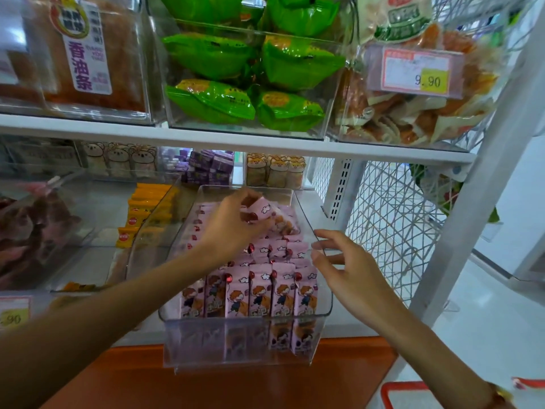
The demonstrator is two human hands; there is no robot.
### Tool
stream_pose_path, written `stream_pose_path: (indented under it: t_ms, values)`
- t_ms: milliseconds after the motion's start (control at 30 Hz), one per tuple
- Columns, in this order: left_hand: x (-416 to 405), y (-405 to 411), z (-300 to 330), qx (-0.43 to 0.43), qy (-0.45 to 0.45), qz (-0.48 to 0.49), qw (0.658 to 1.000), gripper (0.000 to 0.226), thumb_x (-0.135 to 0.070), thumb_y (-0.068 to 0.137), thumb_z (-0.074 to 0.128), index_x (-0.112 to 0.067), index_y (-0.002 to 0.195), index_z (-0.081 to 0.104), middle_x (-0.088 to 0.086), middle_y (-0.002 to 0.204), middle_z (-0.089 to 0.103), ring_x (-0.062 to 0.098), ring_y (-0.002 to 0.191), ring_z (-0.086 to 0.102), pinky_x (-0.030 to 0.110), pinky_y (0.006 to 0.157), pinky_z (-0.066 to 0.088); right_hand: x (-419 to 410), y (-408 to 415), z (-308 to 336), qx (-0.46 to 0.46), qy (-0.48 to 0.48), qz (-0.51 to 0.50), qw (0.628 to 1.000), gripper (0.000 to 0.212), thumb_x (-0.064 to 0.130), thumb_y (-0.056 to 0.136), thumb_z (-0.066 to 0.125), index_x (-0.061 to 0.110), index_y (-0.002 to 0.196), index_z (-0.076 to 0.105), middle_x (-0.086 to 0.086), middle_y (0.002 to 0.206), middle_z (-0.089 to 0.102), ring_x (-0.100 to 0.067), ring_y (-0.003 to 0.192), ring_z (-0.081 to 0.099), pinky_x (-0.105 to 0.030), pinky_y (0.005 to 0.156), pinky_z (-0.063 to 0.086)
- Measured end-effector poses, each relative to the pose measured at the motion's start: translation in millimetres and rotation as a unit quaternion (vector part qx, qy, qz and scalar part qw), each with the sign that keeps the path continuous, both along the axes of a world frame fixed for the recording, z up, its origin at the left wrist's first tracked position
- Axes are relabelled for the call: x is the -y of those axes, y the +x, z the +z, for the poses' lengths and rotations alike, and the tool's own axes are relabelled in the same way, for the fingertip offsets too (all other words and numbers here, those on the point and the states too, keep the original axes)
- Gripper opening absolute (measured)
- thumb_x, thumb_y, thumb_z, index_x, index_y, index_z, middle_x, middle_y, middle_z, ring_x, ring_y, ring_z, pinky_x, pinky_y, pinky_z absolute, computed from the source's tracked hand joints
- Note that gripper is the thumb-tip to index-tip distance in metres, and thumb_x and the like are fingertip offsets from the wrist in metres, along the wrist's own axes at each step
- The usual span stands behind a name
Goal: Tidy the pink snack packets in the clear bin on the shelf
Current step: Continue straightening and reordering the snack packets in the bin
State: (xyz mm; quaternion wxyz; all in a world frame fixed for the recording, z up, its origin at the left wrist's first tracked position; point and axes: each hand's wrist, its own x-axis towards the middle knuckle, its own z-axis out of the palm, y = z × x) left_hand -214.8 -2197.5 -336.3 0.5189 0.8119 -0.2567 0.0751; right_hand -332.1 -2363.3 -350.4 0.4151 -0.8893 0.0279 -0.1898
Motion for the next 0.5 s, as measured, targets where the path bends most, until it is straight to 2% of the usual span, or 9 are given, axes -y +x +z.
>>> stream_pose_path:
  t_ms: [67, 100, 167, 233, 300, 400, 500]
  values:
    - [1, 4, 10, 0.053, 0.067, -0.013, 0.996, 0.035, -0.025, 0.08, 0.074, -0.03, 0.11, 0.056, -0.021, 0.103, 0.057, -0.009, 0.083, 0.057, 0.009, 0.064, 0.047, 3, -2, 1, -0.003, -0.006, 0.012, 1.0, 0.033, 0.027, 0.095, 0.053, 0.033, 0.126, 0.047, 0.032, 0.098, 0.05, 0.019, 0.077, 0.054, 0.002, 0.059, 0.04]
    - [3, 7, 17, 0.072, 0.105, -0.024, 0.992, 0.04, -0.026, 0.08, 0.075, -0.028, 0.115, 0.058, -0.02, 0.107, 0.058, -0.009, 0.083, 0.057, 0.011, 0.067, 0.047, 4, -3, 2, -0.005, -0.008, 0.017, 1.0, 0.033, 0.028, 0.094, 0.054, 0.033, 0.126, 0.048, 0.033, 0.098, 0.051, 0.02, 0.077, 0.055, 0.001, 0.059, 0.041]
    - [12, 18, 30, 0.084, 0.169, -0.048, 0.981, 0.049, -0.03, 0.078, 0.076, -0.022, 0.124, 0.058, -0.008, 0.115, 0.063, 0.006, 0.093, 0.062, 0.025, 0.08, 0.052, 7, -6, 4, -0.006, -0.017, 0.018, 1.0, 0.033, 0.029, 0.092, 0.058, 0.033, 0.124, 0.05, 0.031, 0.097, 0.055, 0.018, 0.079, 0.057, -0.003, 0.061, 0.045]
    - [28, 27, 34, 0.091, 0.218, -0.053, 0.97, 0.056, -0.035, 0.076, 0.077, -0.02, 0.126, 0.058, -0.002, 0.115, 0.064, 0.016, 0.102, 0.061, 0.027, 0.087, 0.047, 9, -8, 5, 0.0, -0.041, 0.009, 0.999, 0.032, 0.032, 0.09, 0.059, 0.033, 0.121, 0.053, 0.027, 0.095, 0.059, 0.011, 0.08, 0.06, -0.008, 0.064, 0.049]
    - [44, 35, 28, 0.105, 0.256, -0.042, 0.96, 0.06, -0.037, 0.074, 0.079, -0.018, 0.126, 0.057, 0.0, 0.116, 0.061, 0.016, 0.1, 0.058, 0.022, 0.082, 0.04, 11, -11, 6, 0.01, -0.074, 0.0, 0.997, 0.03, 0.038, 0.089, 0.058, 0.034, 0.118, 0.054, 0.025, 0.091, 0.061, 0.011, 0.081, 0.059, -0.013, 0.067, 0.05]
    - [52, 45, 11, 0.108, 0.254, -0.038, 0.96, 0.049, -0.036, 0.071, 0.081, -0.018, 0.11, 0.058, -0.004, 0.104, 0.063, 0.009, 0.086, 0.057, 0.022, 0.074, 0.044, 11, -14, 6, 0.021, -0.114, -0.007, 0.993, 0.028, 0.045, 0.088, 0.055, 0.037, 0.115, 0.054, 0.025, 0.087, 0.061, 0.012, 0.082, 0.057, -0.019, 0.07, 0.052]
    - [46, 53, -1, 0.136, 0.318, -0.048, 0.937, 0.034, -0.048, 0.081, 0.069, -0.022, 0.103, 0.067, -0.012, 0.092, 0.061, 0.006, 0.082, 0.055, 0.022, 0.071, 0.043, 10, -14, 3, 0.027, -0.126, -0.008, 0.992, 0.028, 0.047, 0.088, 0.054, 0.039, 0.115, 0.053, 0.025, 0.085, 0.06, 0.01, 0.079, 0.059, -0.022, 0.071, 0.054]
